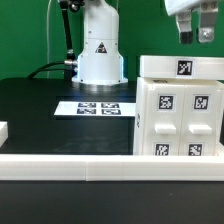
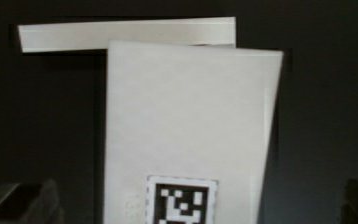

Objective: Assemble cabinet

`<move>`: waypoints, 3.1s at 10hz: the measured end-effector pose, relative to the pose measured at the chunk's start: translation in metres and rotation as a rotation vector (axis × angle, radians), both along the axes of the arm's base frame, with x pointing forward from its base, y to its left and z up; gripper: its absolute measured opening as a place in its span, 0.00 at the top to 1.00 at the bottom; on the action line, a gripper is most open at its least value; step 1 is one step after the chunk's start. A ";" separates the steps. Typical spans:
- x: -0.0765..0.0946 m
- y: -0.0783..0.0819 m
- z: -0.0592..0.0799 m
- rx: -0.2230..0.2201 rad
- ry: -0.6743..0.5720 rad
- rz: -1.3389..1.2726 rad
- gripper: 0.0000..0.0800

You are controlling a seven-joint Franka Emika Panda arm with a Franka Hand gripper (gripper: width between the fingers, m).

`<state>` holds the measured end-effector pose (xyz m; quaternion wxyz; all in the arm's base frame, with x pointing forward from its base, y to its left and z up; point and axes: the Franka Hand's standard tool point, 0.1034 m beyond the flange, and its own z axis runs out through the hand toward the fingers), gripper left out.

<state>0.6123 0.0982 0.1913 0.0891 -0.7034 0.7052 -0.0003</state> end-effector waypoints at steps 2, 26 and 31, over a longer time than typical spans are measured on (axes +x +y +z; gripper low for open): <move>-0.001 0.000 -0.005 -0.011 -0.003 0.081 0.00; -0.001 -0.012 -0.014 -0.383 -0.117 2.877 0.00; -0.004 -0.014 -0.032 -0.358 -0.100 2.972 0.00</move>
Offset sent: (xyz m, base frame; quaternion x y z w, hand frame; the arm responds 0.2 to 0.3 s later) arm 0.0072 -0.0076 -0.0076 -0.0600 0.0853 -0.4045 0.9086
